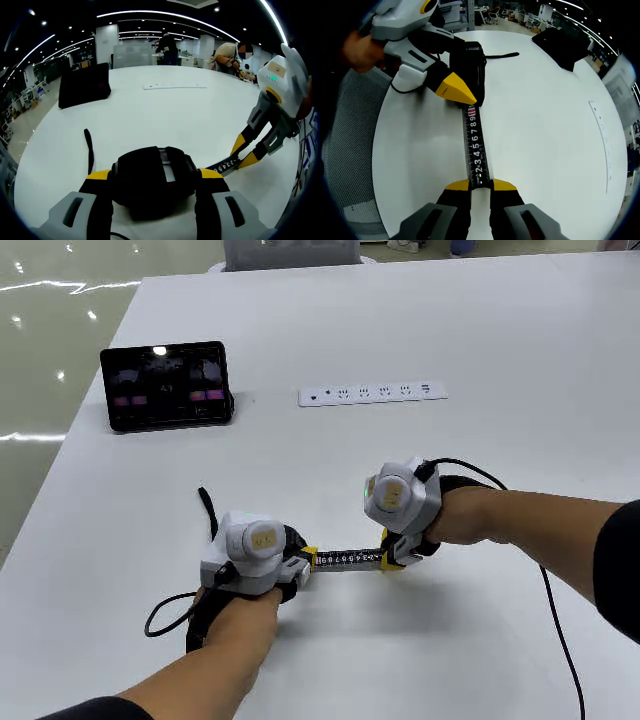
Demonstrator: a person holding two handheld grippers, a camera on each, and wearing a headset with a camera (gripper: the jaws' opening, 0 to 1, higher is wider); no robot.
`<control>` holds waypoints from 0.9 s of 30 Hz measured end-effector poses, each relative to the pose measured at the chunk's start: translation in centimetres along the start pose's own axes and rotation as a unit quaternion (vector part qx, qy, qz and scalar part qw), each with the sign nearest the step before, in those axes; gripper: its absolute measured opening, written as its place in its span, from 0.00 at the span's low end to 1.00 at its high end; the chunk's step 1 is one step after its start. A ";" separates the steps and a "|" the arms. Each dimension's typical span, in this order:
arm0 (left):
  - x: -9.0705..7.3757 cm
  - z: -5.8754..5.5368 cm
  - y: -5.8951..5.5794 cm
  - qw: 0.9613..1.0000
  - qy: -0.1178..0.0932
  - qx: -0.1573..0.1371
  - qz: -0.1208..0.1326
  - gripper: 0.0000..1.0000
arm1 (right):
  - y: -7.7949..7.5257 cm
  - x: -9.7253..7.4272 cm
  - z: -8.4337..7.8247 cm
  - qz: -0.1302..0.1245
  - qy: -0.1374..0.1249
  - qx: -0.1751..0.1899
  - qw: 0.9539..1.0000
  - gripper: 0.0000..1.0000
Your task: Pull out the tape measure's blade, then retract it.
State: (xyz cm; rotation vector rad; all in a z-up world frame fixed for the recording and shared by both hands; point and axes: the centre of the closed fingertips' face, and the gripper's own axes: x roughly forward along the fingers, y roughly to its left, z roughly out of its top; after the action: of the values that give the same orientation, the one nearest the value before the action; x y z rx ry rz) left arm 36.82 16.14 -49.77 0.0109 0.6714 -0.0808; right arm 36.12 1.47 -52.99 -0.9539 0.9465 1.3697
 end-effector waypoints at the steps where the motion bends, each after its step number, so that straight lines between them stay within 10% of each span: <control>1: 0.0 0.0 0.0 1.000 0.000 0.000 0.000 0.61 | 0.0 0.0 0.0 -0.001 0.000 0.000 1.000 0.10; 27: -0.3 0.0 0.0 1.000 -0.001 -0.016 -0.018 0.60 | 0.2 0.1 0.8 0.004 -0.029 0.003 1.000 0.11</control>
State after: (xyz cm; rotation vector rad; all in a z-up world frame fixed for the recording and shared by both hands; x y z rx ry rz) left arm 36.60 16.18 -49.55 -0.0329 0.6714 -0.1054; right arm 35.88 2.30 -52.82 -0.9010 0.9121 1.3935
